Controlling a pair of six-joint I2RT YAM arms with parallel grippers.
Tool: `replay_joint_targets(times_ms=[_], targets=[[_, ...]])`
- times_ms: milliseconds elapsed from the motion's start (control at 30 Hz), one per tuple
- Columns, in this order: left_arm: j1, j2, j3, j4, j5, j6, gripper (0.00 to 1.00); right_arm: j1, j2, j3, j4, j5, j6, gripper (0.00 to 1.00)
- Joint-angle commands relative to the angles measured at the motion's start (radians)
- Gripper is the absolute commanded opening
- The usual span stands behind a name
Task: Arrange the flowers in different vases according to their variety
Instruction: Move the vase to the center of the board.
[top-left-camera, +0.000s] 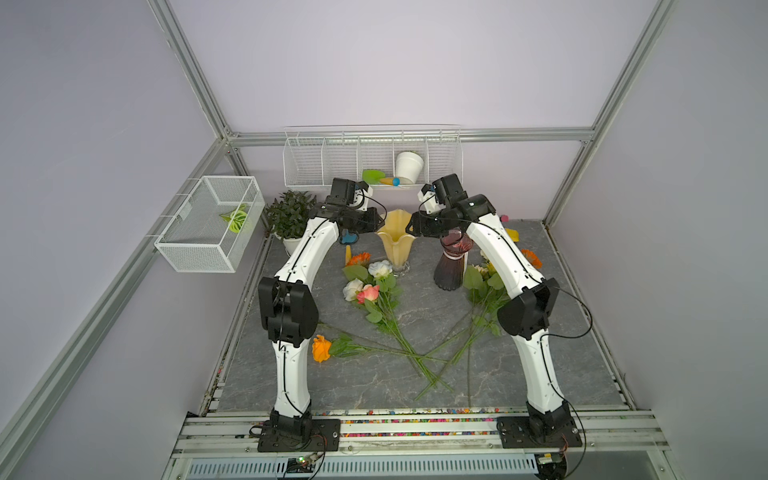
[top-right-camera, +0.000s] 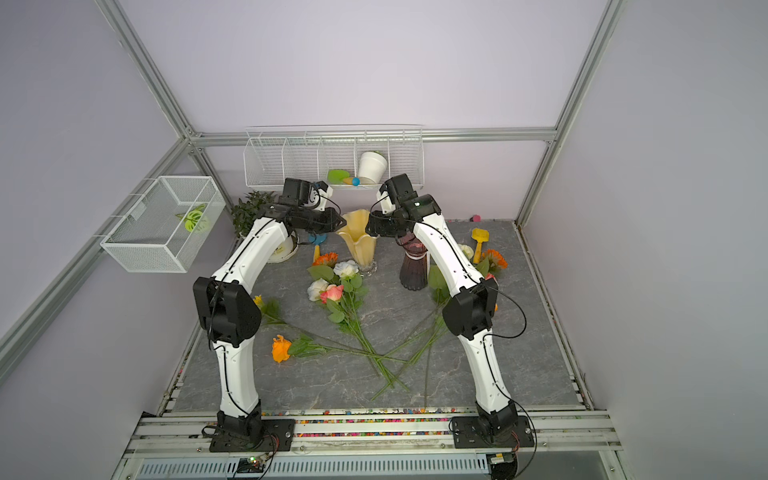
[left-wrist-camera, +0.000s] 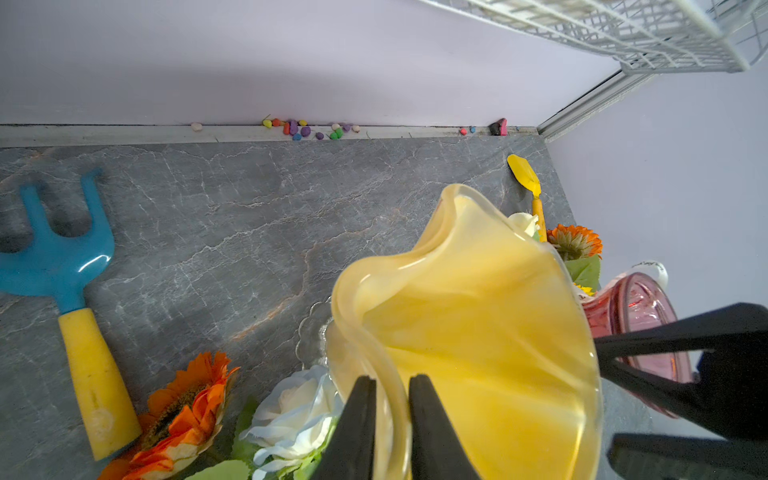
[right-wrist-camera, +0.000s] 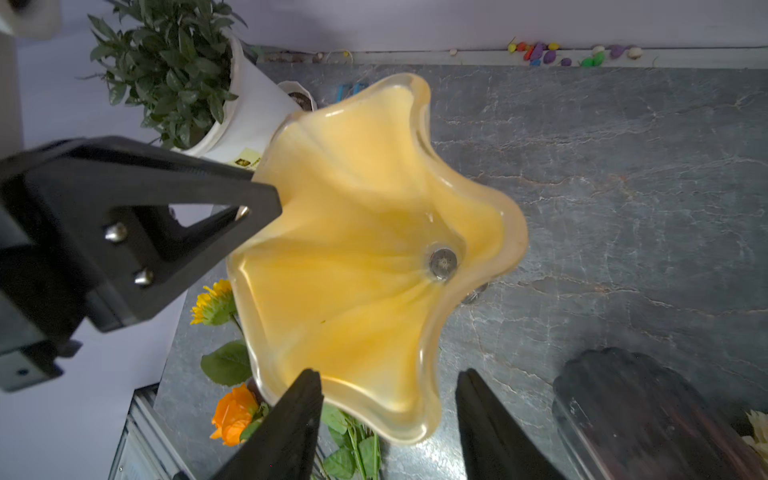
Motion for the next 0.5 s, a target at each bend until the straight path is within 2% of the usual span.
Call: replay_joint_targets(times_ms=[0,267,467], targets=[[0.000,0.010,-0.028,0.015,-0.013,0.000,0.19,0.006,0.035,0.020,0.052,0.060,0.046,0.56],[-0.003,0.010,-0.046,0.019,0.013,-0.013,0.16,0.010,0.089,0.020,0.086,0.113,0.074,0.47],[-0.011,0.007,-0.056,0.014,0.027,-0.028,0.09,0.023,0.116,0.019,0.104,0.107,0.086,0.26]])
